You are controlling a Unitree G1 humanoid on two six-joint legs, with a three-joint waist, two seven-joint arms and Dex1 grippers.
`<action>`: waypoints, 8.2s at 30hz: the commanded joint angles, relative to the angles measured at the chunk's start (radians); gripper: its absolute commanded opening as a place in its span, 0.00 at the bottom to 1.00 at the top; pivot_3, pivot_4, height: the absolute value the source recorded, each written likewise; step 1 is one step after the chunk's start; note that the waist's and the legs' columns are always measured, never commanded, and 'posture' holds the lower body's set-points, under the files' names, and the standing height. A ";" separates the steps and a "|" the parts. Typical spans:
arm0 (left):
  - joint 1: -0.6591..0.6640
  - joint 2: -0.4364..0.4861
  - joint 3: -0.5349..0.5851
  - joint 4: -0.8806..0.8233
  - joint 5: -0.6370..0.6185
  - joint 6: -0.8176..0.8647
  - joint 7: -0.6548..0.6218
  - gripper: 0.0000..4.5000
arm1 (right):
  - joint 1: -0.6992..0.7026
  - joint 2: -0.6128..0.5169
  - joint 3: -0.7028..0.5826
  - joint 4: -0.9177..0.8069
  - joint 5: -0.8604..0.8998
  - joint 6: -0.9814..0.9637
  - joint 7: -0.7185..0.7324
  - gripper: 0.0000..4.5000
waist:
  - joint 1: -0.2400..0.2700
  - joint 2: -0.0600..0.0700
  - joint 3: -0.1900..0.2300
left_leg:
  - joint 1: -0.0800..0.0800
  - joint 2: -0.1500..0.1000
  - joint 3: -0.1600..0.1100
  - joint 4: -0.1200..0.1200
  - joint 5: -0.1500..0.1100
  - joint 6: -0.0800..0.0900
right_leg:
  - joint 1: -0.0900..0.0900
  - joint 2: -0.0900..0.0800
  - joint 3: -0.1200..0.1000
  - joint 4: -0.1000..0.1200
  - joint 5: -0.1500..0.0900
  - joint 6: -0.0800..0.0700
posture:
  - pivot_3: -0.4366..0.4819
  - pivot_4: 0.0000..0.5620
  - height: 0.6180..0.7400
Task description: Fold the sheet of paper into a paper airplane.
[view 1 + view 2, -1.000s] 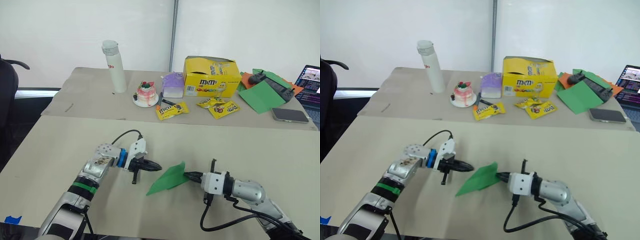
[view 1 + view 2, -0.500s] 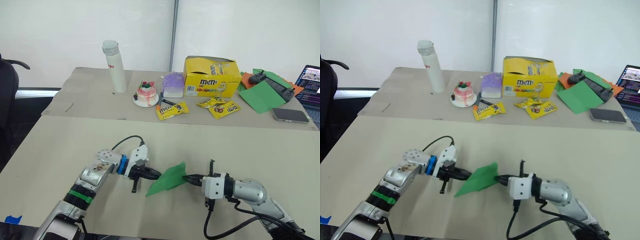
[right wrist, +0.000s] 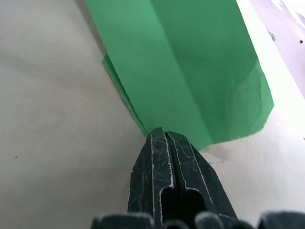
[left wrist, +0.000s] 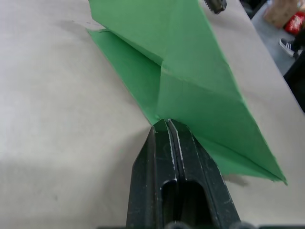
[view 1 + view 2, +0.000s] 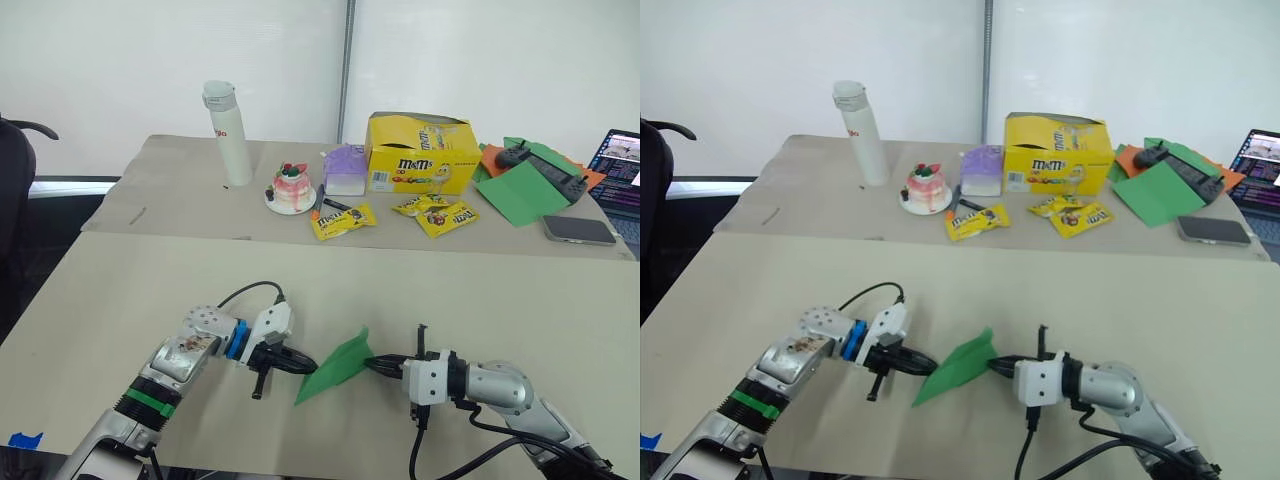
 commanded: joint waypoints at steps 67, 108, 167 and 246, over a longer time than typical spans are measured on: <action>0.152 0.027 -0.095 -0.244 -0.050 0.279 0.250 0.00 | -0.119 -0.003 -0.081 -0.126 0.316 0.364 0.148 0.01 | 0.006 0.002 0.000 | 0.001 0.000 0.000 0.002 0.000 0.000 | 0.002 -0.002 0.001 0.000 0.000 0.000 | 0.48 0.27 1.00; 0.203 0.052 -0.026 -0.309 -0.116 0.302 0.284 0.00 | -0.617 0.153 0.095 0.249 0.465 1.110 0.564 0.31 | -0.003 0.003 0.000 | -0.002 -0.001 -0.002 -0.001 0.000 0.000 | -0.003 -0.013 -0.004 0.000 0.000 -0.002 | 0.48 0.27 1.00; 0.019 -0.188 0.105 -0.093 -0.078 0.174 0.434 0.00 | -0.098 0.300 -0.288 -0.366 0.546 1.296 -0.304 0.01 | 0.000 0.004 0.000 | -0.013 -0.001 -0.002 0.000 0.001 -0.001 | -0.013 0.001 0.000 0.001 0.001 0.000 | 0.48 0.27 1.00; 0.087 -0.206 0.052 -0.033 0.015 0.105 0.485 0.00 | -0.289 0.097 -0.287 -0.018 0.729 1.432 0.082 0.51 | 0.002 0.009 -0.006 | -0.011 -0.001 -0.002 0.002 0.001 -0.001 | -0.010 0.001 0.000 0.001 0.001 0.001 | 0.48 0.27 1.00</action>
